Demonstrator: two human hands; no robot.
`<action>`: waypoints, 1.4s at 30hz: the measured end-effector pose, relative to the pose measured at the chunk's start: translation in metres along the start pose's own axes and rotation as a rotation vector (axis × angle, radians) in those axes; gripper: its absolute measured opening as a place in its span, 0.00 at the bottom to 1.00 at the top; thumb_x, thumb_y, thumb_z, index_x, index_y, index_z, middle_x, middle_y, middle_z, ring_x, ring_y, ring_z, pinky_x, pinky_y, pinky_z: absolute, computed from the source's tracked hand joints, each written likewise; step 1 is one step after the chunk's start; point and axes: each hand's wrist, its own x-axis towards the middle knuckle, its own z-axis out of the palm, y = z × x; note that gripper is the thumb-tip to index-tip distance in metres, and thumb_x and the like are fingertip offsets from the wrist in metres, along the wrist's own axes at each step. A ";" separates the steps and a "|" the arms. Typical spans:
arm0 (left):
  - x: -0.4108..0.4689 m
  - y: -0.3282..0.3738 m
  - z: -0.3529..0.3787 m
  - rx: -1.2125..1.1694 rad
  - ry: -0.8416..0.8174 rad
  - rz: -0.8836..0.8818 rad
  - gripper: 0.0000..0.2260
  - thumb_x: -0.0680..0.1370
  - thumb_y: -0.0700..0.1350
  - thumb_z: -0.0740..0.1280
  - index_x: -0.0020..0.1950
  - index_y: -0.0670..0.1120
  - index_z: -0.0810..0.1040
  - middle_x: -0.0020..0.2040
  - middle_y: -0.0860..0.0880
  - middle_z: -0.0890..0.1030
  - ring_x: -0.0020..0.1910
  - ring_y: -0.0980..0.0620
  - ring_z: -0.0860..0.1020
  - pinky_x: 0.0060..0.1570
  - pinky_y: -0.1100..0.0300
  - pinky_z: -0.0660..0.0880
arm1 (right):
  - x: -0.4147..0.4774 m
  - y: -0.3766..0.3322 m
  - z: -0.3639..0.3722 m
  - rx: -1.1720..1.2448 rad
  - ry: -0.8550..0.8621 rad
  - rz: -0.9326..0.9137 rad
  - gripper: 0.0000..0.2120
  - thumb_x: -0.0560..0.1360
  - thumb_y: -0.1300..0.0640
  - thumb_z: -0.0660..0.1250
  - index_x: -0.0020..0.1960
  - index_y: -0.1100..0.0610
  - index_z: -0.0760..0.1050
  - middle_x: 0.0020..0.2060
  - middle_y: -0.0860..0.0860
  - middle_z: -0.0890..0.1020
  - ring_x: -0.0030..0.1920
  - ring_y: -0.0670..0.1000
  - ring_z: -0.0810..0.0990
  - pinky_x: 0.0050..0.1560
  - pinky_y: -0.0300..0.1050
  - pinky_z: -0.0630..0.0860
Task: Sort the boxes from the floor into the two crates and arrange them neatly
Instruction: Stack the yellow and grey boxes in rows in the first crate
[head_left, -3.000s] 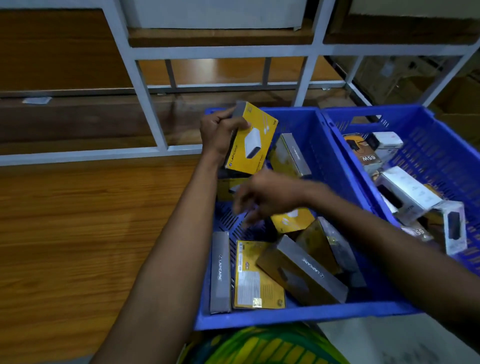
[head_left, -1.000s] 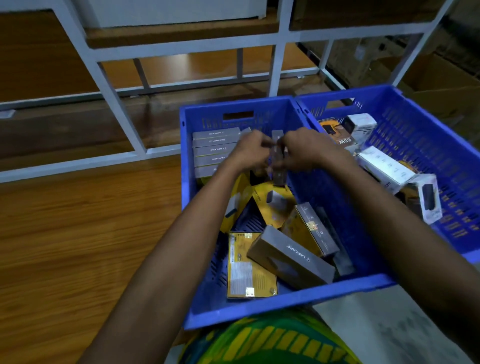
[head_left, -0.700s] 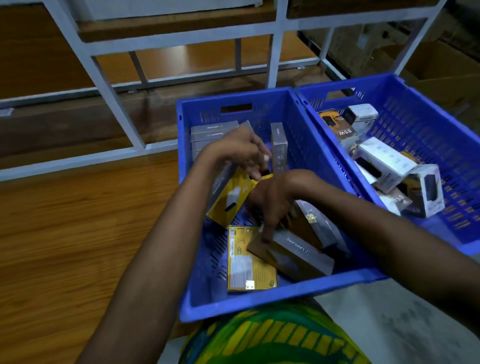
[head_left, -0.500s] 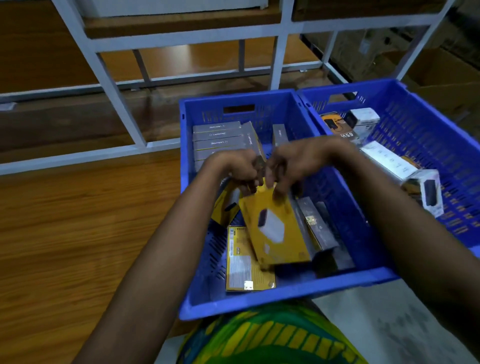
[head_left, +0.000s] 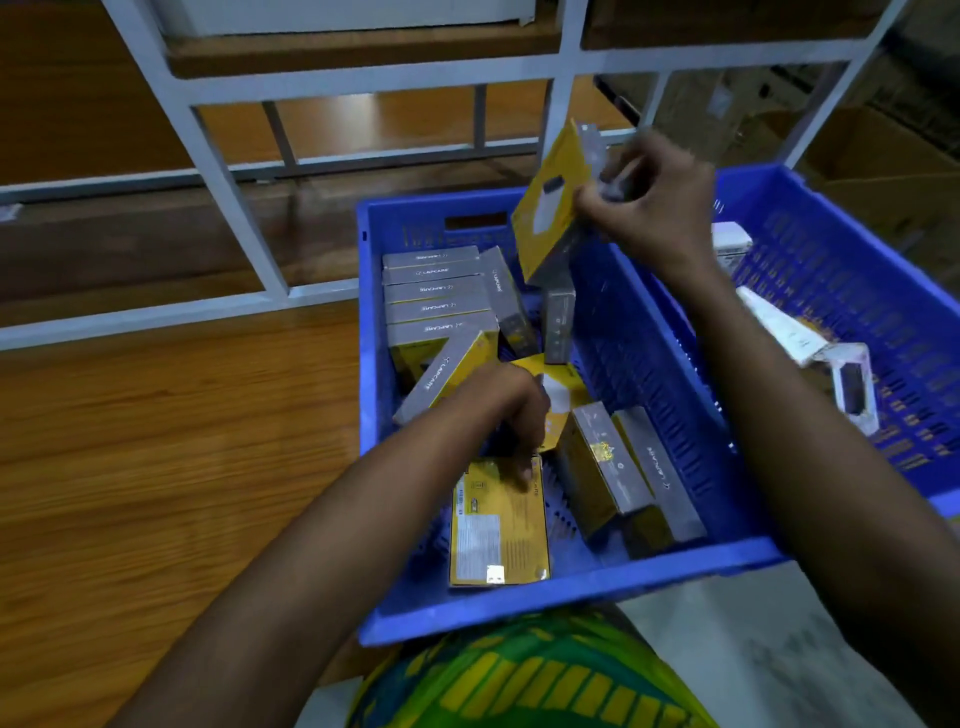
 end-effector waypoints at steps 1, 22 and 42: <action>0.004 0.006 0.001 0.005 -0.022 -0.007 0.42 0.66 0.61 0.80 0.71 0.43 0.68 0.64 0.45 0.75 0.52 0.44 0.75 0.48 0.55 0.75 | -0.005 0.000 0.009 -0.032 -0.005 -0.053 0.15 0.68 0.46 0.74 0.44 0.57 0.77 0.36 0.50 0.81 0.34 0.47 0.78 0.37 0.48 0.76; -0.011 0.002 0.000 -0.084 -0.219 -0.051 0.22 0.66 0.58 0.82 0.31 0.45 0.74 0.33 0.48 0.75 0.32 0.47 0.71 0.41 0.54 0.72 | -0.008 0.027 0.038 -0.525 -0.487 -0.125 0.40 0.62 0.38 0.80 0.69 0.49 0.71 0.71 0.56 0.70 0.70 0.62 0.66 0.62 0.58 0.69; -0.042 -0.070 -0.029 -1.264 0.841 0.625 0.21 0.53 0.48 0.81 0.34 0.48 0.71 0.32 0.48 0.72 0.35 0.49 0.70 0.38 0.52 0.67 | -0.020 0.015 0.030 -0.408 -0.645 0.159 0.27 0.74 0.58 0.71 0.72 0.55 0.71 0.65 0.61 0.73 0.61 0.65 0.77 0.61 0.58 0.76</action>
